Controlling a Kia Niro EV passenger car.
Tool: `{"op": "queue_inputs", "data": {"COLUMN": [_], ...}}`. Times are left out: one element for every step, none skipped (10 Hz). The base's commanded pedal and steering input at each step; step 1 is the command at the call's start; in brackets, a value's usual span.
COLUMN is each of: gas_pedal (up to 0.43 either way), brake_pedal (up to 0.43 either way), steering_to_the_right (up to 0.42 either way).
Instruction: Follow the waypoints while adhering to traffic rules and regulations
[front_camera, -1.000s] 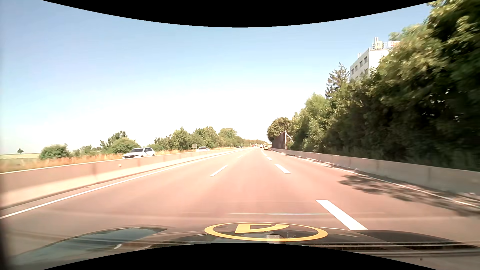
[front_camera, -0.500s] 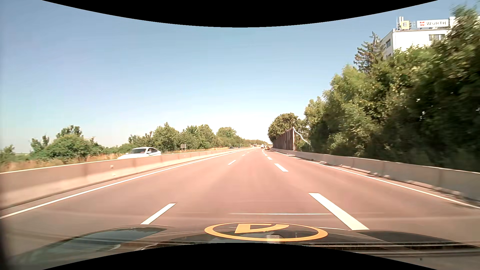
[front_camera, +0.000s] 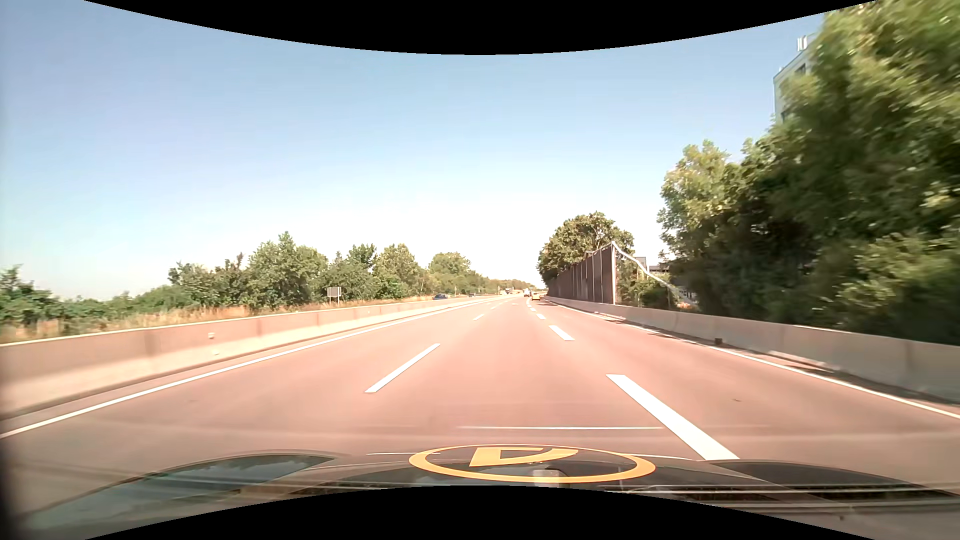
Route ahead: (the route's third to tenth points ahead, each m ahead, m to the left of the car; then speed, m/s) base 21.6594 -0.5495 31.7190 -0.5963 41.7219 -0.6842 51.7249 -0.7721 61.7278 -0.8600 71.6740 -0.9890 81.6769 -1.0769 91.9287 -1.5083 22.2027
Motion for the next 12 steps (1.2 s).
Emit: {"op": "queue_inputs", "data": {"gas_pedal": [0.209, 0.209, 0.209, 0.209, 0.209, 0.209, 0.209, 0.209, 0.209, 0.209, 0.209, 0.209], "brake_pedal": [0.0, 0.0, 0.0, 0.0, 0.0, 0.0, 0.0, 0.0, 0.0, 0.0, 0.0, 0.0], "steering_to_the_right": [0.0, 0.0, 0.001, 0.001, 0.002, 0.002, 0.002, 0.002, 0.002, 0.002, 0.002, 0.002]}}
